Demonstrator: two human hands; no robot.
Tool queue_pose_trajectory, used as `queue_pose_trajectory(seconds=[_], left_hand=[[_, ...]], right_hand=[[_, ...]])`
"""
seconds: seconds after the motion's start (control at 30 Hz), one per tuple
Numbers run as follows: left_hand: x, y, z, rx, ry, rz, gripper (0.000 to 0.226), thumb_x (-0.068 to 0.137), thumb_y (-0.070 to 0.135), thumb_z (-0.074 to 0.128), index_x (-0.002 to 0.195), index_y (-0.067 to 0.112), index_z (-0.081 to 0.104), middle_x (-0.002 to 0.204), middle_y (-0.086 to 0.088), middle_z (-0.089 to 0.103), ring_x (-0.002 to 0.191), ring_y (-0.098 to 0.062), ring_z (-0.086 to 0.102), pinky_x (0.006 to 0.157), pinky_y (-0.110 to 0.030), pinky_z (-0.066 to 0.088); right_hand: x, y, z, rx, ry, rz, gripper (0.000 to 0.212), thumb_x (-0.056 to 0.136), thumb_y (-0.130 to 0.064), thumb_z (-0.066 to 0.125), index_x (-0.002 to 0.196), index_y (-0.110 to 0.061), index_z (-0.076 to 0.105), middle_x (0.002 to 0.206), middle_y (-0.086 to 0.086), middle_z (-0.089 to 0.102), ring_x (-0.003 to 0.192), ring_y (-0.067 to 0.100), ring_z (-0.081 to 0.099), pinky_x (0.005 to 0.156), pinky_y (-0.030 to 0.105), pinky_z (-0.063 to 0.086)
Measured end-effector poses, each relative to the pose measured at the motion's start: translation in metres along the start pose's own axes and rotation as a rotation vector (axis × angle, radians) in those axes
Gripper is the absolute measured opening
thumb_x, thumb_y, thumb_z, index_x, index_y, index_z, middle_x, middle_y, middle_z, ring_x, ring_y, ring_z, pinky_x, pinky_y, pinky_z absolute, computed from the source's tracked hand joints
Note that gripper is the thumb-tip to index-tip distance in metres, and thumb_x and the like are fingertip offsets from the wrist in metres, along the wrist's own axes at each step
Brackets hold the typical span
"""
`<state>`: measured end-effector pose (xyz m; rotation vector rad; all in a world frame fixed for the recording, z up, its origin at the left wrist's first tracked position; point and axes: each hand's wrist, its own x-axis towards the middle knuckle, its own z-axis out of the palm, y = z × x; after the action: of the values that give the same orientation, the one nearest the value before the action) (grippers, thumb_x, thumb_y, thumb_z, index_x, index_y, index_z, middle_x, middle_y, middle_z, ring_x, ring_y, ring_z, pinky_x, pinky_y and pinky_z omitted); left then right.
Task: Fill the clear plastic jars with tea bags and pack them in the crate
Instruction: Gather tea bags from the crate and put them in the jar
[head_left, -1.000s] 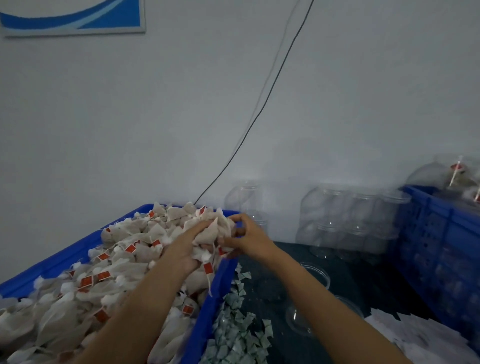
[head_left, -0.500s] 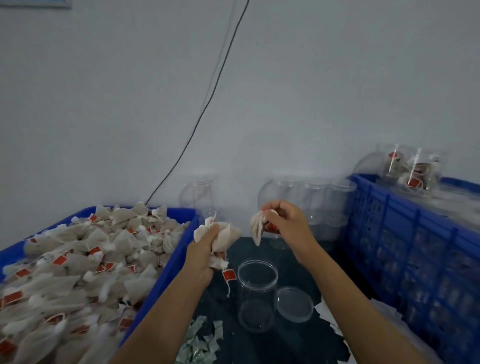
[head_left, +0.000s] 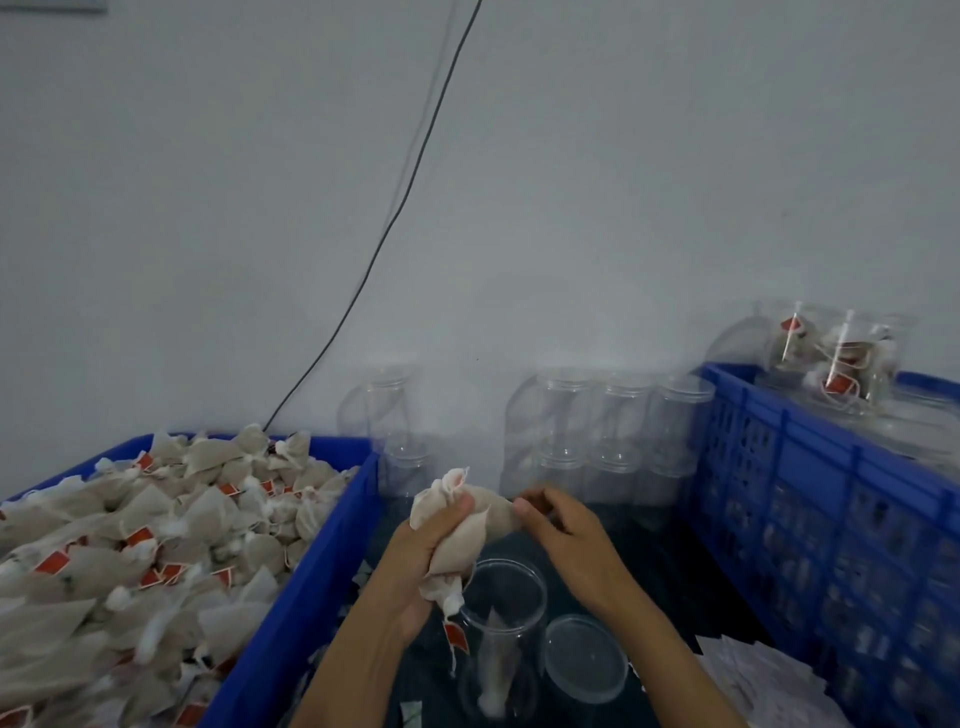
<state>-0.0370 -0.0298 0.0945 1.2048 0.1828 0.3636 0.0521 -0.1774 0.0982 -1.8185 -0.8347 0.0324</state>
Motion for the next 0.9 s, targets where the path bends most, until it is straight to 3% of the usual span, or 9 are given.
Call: queue_pose_trajectory(seconds=[0.13, 0.3, 0.4, 0.5, 0.57, 0.67, 0.73, 0.83, 0.9], left_hand=[[0.002, 0.002, 0.014, 0.070, -0.129, 0.006, 0.040, 0.071, 0.033, 0.081, 0.096, 0.003, 0.071, 0.086, -0.015, 0.070, 0.076, -0.021, 0.068, 0.062, -0.027, 0.056], [0.006, -0.006, 0.027, 0.224, 0.008, -0.027, 0.007, 0.083, 0.013, 0.070, 0.084, 0.007, 0.071, 0.074, -0.006, 0.074, 0.065, -0.011, 0.071, 0.054, -0.018, 0.053], [0.009, -0.010, 0.027, 0.212, 0.123, 0.015, 0.003, 0.083, 0.012, 0.070, 0.084, 0.011, 0.071, 0.074, -0.001, 0.074, 0.065, -0.009, 0.070, 0.052, -0.019, 0.053], [0.013, -0.015, 0.022, 0.047, 0.288, 0.036, 0.006, 0.084, 0.013, 0.068, 0.090, 0.009, 0.068, 0.083, -0.006, 0.071, 0.073, -0.018, 0.068, 0.057, -0.028, 0.054], [0.014, -0.016, 0.018, -0.037, 0.362, 0.043, 0.010, 0.085, 0.015, 0.068, 0.092, 0.008, 0.067, 0.089, -0.009, 0.065, 0.076, -0.019, 0.062, 0.063, -0.032, 0.050], [0.014, -0.014, 0.014, -0.126, 0.389, 0.063, 0.026, 0.087, 0.015, 0.065, 0.110, 0.006, 0.061, 0.098, -0.012, 0.060, 0.081, -0.020, 0.059, 0.067, -0.035, 0.049], [0.014, -0.011, 0.012, -0.205, 0.380, 0.082, 0.020, 0.087, 0.012, 0.063, 0.107, 0.009, 0.060, 0.097, -0.012, 0.059, 0.079, -0.018, 0.059, 0.064, -0.033, 0.049], [0.013, -0.003, 0.010, -0.333, 0.314, 0.065, 0.011, 0.090, 0.006, 0.058, 0.099, 0.010, 0.059, 0.089, -0.007, 0.059, 0.073, -0.014, 0.058, 0.061, -0.030, 0.049], [0.012, 0.000, 0.010, -0.442, 0.248, 0.016, 0.013, 0.090, 0.003, 0.055, 0.102, 0.006, 0.055, 0.091, -0.010, 0.058, 0.077, -0.016, 0.058, 0.064, -0.031, 0.049]], right_hand=[[0.001, -0.008, 0.006, 0.234, -0.095, -0.068, 0.023, 0.089, -0.039, 0.059, 0.104, -0.022, 0.066, 0.097, -0.008, 0.070, 0.089, 0.003, 0.065, 0.076, 0.017, 0.051], [0.005, -0.004, 0.009, 0.170, 0.102, -0.070, 0.003, 0.086, -0.014, 0.069, 0.086, -0.017, 0.069, 0.080, -0.006, 0.070, 0.075, 0.003, 0.065, 0.066, 0.013, 0.051], [0.004, 0.002, 0.005, 0.147, 0.295, -0.004, 0.012, 0.082, -0.005, 0.071, 0.074, -0.014, 0.068, 0.071, -0.005, 0.068, 0.067, 0.001, 0.060, 0.062, 0.011, 0.047], [0.000, 0.004, 0.004, 0.193, 0.376, 0.019, 0.017, 0.081, -0.005, 0.072, 0.072, -0.019, 0.069, 0.071, -0.005, 0.069, 0.067, 0.003, 0.062, 0.061, 0.011, 0.047], [-0.004, 0.003, 0.008, 0.188, 0.339, 0.009, 0.015, 0.081, -0.008, 0.073, 0.073, -0.020, 0.070, 0.071, -0.006, 0.069, 0.067, 0.003, 0.063, 0.061, 0.012, 0.048], [-0.007, 0.004, 0.014, 0.131, 0.255, 0.003, 0.015, 0.084, -0.011, 0.070, 0.075, -0.023, 0.068, 0.077, -0.008, 0.067, 0.074, -0.001, 0.062, 0.063, 0.011, 0.049], [-0.009, 0.004, 0.016, 0.050, 0.195, -0.001, 0.016, 0.087, -0.013, 0.068, 0.078, -0.026, 0.065, 0.081, -0.011, 0.066, 0.080, -0.007, 0.059, 0.066, 0.007, 0.047], [-0.011, 0.000, 0.019, -0.104, 0.135, -0.071, 0.011, 0.090, -0.021, 0.064, 0.094, -0.031, 0.062, 0.097, -0.018, 0.062, 0.094, -0.008, 0.056, 0.079, 0.009, 0.046], [-0.012, -0.004, 0.020, -0.092, 0.094, -0.131, 0.023, 0.091, -0.022, 0.063, 0.111, -0.035, 0.058, 0.110, -0.021, 0.057, 0.105, -0.008, 0.052, 0.088, 0.013, 0.045]])
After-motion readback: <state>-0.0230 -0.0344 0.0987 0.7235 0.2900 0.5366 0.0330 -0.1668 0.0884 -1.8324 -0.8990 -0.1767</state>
